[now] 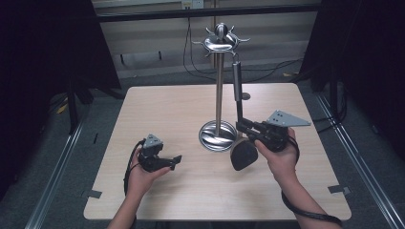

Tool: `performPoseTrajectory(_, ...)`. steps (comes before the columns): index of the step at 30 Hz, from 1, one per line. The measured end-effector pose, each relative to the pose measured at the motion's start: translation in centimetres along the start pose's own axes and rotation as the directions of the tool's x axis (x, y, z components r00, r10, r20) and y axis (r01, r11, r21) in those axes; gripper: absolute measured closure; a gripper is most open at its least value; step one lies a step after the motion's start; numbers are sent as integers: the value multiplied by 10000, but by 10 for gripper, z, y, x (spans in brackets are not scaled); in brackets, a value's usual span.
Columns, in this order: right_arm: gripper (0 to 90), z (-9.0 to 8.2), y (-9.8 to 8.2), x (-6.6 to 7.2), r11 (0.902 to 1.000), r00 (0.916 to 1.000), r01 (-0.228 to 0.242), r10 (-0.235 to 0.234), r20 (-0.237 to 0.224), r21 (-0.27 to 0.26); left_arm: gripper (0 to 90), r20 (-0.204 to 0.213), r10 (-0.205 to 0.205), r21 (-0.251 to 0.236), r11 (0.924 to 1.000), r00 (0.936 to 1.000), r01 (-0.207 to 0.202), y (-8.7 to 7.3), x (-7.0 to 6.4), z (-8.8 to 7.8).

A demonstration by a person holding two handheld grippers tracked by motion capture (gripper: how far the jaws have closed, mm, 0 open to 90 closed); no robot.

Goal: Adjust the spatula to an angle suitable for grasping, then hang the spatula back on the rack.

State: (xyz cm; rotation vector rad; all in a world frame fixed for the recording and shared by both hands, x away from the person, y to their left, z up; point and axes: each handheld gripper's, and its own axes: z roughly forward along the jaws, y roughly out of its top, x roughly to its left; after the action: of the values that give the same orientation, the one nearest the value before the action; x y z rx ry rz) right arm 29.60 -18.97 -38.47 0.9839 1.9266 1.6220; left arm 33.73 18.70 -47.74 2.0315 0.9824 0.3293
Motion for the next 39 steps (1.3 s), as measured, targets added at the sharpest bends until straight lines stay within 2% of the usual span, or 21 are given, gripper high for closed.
performPoseTrajectory(27,762,19,2,1,9999,9994,-71,66,341,154,88,-26,-57,-94,9999,10000,56,0,2,-3)
performPoseTrajectory(39,761,25,4,0,9997,9990,3,-13,439,225,89,-52,6,13,10000,10000,-6,-1,1,-1)
